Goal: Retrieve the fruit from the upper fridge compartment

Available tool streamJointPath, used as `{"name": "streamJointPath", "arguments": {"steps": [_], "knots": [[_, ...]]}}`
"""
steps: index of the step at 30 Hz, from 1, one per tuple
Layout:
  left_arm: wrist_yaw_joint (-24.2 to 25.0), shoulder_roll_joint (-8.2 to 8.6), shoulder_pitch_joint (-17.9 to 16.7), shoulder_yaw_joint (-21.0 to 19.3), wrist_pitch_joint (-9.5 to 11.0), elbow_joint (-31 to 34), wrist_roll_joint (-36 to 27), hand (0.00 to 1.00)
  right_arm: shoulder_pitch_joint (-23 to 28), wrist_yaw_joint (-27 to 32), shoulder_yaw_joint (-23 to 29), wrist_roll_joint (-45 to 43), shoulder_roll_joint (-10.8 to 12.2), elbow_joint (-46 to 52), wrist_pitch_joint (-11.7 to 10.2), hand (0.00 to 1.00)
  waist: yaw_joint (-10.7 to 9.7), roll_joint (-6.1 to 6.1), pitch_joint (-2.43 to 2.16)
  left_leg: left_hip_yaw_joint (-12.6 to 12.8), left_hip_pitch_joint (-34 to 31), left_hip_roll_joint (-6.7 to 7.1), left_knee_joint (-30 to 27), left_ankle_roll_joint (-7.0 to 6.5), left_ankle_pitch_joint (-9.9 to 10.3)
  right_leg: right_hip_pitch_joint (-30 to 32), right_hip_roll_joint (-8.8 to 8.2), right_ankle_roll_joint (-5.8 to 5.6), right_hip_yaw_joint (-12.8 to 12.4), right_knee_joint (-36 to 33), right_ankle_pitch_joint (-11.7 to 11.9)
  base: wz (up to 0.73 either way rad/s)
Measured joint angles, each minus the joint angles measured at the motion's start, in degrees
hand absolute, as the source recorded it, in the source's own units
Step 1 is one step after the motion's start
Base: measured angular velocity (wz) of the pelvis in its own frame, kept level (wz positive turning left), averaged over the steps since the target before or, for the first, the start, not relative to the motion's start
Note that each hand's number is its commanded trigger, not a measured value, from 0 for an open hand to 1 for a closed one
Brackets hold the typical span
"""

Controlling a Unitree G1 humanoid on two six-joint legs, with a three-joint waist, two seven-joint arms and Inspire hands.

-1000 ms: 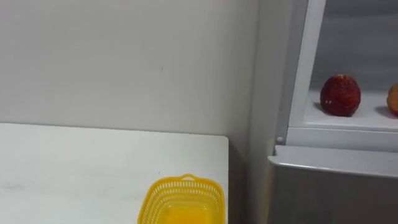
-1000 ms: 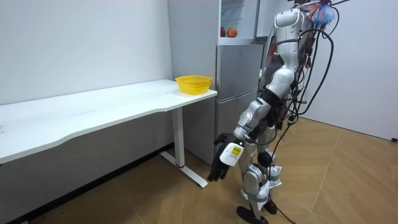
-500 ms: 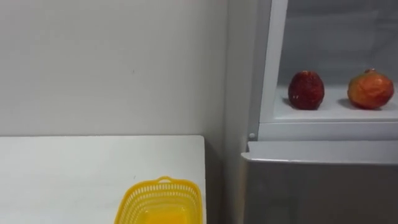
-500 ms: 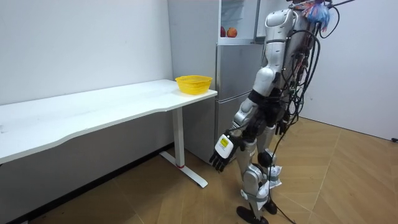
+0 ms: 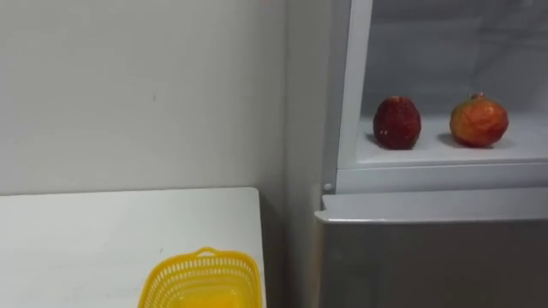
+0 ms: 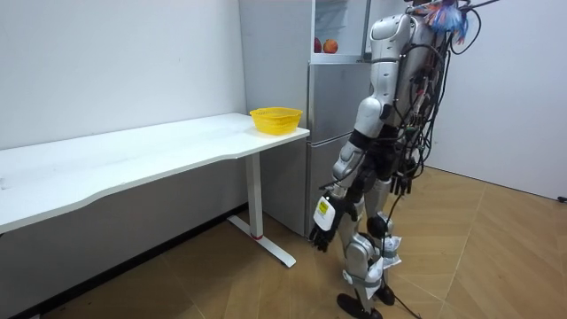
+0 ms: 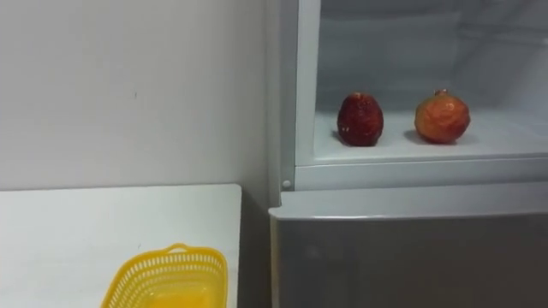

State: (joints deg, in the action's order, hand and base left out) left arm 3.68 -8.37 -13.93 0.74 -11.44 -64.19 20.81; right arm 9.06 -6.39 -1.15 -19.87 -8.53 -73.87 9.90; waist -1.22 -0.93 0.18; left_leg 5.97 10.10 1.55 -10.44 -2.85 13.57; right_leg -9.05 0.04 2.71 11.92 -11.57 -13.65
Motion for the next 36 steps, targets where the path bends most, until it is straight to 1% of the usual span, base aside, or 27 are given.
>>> {"name": "streamJointPath", "arguments": {"steps": [1, 5, 10, 12, 15, 20, 22, 23, 24, 25, 26, 27, 28, 29, 30, 31, 32, 33, 34, 35, 36], "knots": [[0.52, 0.00, 0.01, 0.09, -0.36, 0.00, 0.10, 0.00, 0.00, 0.06, -0.03, 1.00, -0.01, 0.02, 0.18, 0.00, 0.00, 0.07, 0.02, -0.01, -0.02, -0.02, 0.05, -0.01, 0.01, 0.05, 0.06, 0.00, -0.14, -0.01, 0.00, 0.00], [0.83, 0.02, 0.52, 0.91, -0.67, 0.10, 0.13, 0.00, 0.00, 0.51, -0.45, 3.60, -0.01, 0.11, 0.18, 0.00, -0.08, 0.14, 0.02, 0.04, 0.04, -0.09, 0.56, -0.06, 0.06, 0.17, 0.15, 0.01, -0.28, -0.15, 0.02, -0.01], [1.03, 0.04, 1.40, 2.80, -0.77, 0.26, 0.19, 0.00, -0.14, 0.84, -1.81, 3.87, -0.01, 0.52, 0.16, 0.00, -0.20, 0.36, -0.04, 0.43, -0.58, -0.14, 0.65, -0.07, 0.06, 1.10, 0.22, 0.04, -0.74, -0.46, 0.08, -0.04], [1.02, 0.03, 1.70, 2.83, -0.81, 0.26, 0.22, 0.00, 0.07, 0.84, -1.95, 3.79, 0.00, 0.79, 0.18, 0.00, -0.29, 0.43, -0.06, 0.52, -0.63, -0.14, 0.68, -0.07, 0.06, 1.26, 0.24, 0.04, -0.84, -0.49, 0.07, -0.05], [0.83, 0.06, 1.93, 2.98, -1.10, 0.64, 1.50, 0.00, 1.35, 1.42, -1.92, 3.33, 0.00, 5.21, 0.18, 0.00, -0.36, 0.46, -0.07, 1.59, -1.01, -0.27, 0.62, -0.06, 0.05, 2.53, 0.30, 0.17, -1.76, -1.40, -0.04, -0.18], [0.73, 0.07, 3.51, 3.00, -0.96, 0.76, 4.14, 0.00, 1.39, 5.16, -1.29, 2.77, -0.09, 12.18, -0.52, 0.00, -0.60, 0.56, -0.12, 2.76, -2.26, -0.34, 0.00, -0.06, 0.05, 4.37, 0.35, 0.17, -3.14, -2.16, 0.03, -0.16], [0.65, 0.03, 3.46, 3.40, -0.93, 2.41, 5.45, 0.00, 2.89, 6.59, -0.61, 2.92, -0.09, 20.56, -0.63, 0.00, -0.68, 0.73, -0.18, 3.30, -2.43, -0.42, 0.02, -0.06, 0.05, 4.74, 0.46, 0.15, -3.76, -2.21, 0.16, -0.14], [0.46, 0.01, 3.50, 3.92, -0.82, 2.41, 5.85, 0.00, 3.25, 7.01, -0.38, 3.36, -0.07, 22.89, -0.81, 0.00, -0.70, 0.82, -0.18, 3.40, -2.49, -0.45, 0.03, -0.06, 0.05, 4.81, 0.50, 0.14, -3.87, -2.15, 0.24, -0.11], [0.27, 0.03, 3.64, 4.44, -0.62, 2.55, 6.31, 0.00, 4.10, 7.80, 0.01, 4.12, 0.03, 27.76, -1.51, 0.00, -0.72, 0.92, -0.19, 3.54, -2.55, -0.50, 0.08, -0.07, 0.05, 4.96, 0.59, 0.13, -4.07, -2.08, 0.38, -0.06], [0.15, 0.03, 3.92, 4.60, -0.44, 2.89, 6.36, 0.00, 5.33, 8.41, 0.23, 4.06, 0.34, 33.75, -2.19, 0.00, -1.20, 0.95, -0.18, 3.54, -2.65, -0.54, 0.15, -0.07, 0.05, 5.14, 0.67, 0.14, -4.17, -2.06, 0.41, -0.04], [-0.03, 0.01, 3.94, 4.63, -0.31, 2.88, 6.36, 0.00, 5.82, 8.68, 0.21, 4.00, 0.50, 36.52, -2.90, 0.00, -1.46, 0.97, -0.17, 3.55, -2.70, -0.58, 0.19, -0.07, 0.06, 5.15, 0.73, 0.16, -4.19, -2.00, 0.43, 0.00], [-0.59, 0.02, 3.79, 4.80, -0.01, 2.94, 6.36, 0.00, 7.00, 8.98, 0.23, 3.79, 0.93, 42.30, -3.77, 0.00, -1.81, 1.07, -0.20, 3.97, -2.61, -0.75, 0.42, -0.05, 0.07, 5.19, 0.88, 0.27, -4.38, -1.85, 0.50, -0.09], [-0.83, 0.02, 3.55, 4.76, 0.42, 3.16, 6.35, 0.00, 8.22, 9.18, 0.23, 3.44, 1.32, 47.68, -5.13, 0.00, -1.88, 1.28, -0.29, 4.48, -2.61, -0.94, 0.54, -0.03, 0.07, 5.14, 1.06, 0.45, -4.44, -1.40, 0.83, -0.12], [-0.86, 0.02, 3.52, 4.78, 0.73, 3.22, 6.35, 0.00, 8.90, 9.28, 0.16, 3.25, 1.46, 50.33, -5.48, 0.00, -1.88, 1.37, -0.32, 4.68, -2.63, -1.03, 0.55, -0.02, 0.06, 5.09, 1.12, 0.52, -4.43, -1.14, 1.01, -0.13], [-0.88, 0.02, 3.45, 4.87, 1.25, 3.55, 6.34, 0.00, 10.16, 9.29, -0.08, 2.70, 1.53, 55.57, -5.88, 0.00, -2.09, 1.46, -0.34, 4.82, -2.74, -1.09, 0.54, 0.00, 0.05, 5.19, 1.13, 0.57, -4.43, -1.10, 1.10, -0.04], [-0.85, 0.01, 2.85, 4.93, 1.81, 4.57, 6.27, 0.00, 11.65, 9.17, -0.20, 2.59, 1.46, 60.98, -6.15, 0.00, -2.63, 1.47, -0.45, 4.85, -2.82, -1.08, 0.53, 0.00, 0.05, 5.25, 1.11, 0.56, -4.37, -1.09, 1.09, 0.00], [-0.86, -0.02, 2.34, 4.93, 2.17, 5.38, 6.27, 0.00, 12.39, 9.15, -0.22, 2.57, 1.46, 63.74, -6.21, 0.00, -2.92, 1.57, -0.46, 4.88, -2.85, -1.07, 0.53, 0.00, 0.05, 5.29, 1.10, 0.56, -4.40, -1.08, 1.08, 0.00], [-0.89, -0.16, 1.35, 4.96, 2.98, 6.57, 6.22, 0.00, 13.57, 9.19, -0.37, 2.51, 1.41, 68.83, -6.37, 0.00, -3.48, 1.74, -0.48, 5.00, -2.86, -1.04, 0.53, 0.00, 0.05, 5.34, 1.09, 0.53, -4.54, -1.09, 1.06, -0.06], [-0.96, -0.23, 1.11, 4.96, 3.50, 6.66, 6.19, 0.00, 14.55, 9.35, -0.38, 2.43, 1.41, 72.68, -6.95, 0.00, -3.81, 1.79, -0.48, 5.15, -2.87, -1.03, 0.53, 0.00, 0.05, 5.40, 1.11, 0.52, -4.74, -1.11, 1.05, -0.08], [-1.01, -0.26, 1.12, 4.99, 3.62, 6.64, 6.13, 0.00, 14.88, 9.45, -0.38, 2.25, 1.40, 74.24, -7.36, 0.00, -3.87, 1.77, -0.49, 5.32, -2.92, -1.04, 0.53, 0.00, 0.05, 5.53, 1.13, 0.52, -4.89, -1.15, 1.05, -0.15], [-1.01, -0.31, 1.12, 5.00, 4.12, 6.65, 6.05, 0.00, 15.08, 9.47, -0.48, 1.79, 1.30, 77.36, -7.47, 0.00, -3.79, 1.72, -0.54, 5.91, -3.33, -1.11, 0.52, 0.00, 0.05, 6.24, 1.26, 0.49, -5.59, -1.38, 1.08, -0.18]]}}
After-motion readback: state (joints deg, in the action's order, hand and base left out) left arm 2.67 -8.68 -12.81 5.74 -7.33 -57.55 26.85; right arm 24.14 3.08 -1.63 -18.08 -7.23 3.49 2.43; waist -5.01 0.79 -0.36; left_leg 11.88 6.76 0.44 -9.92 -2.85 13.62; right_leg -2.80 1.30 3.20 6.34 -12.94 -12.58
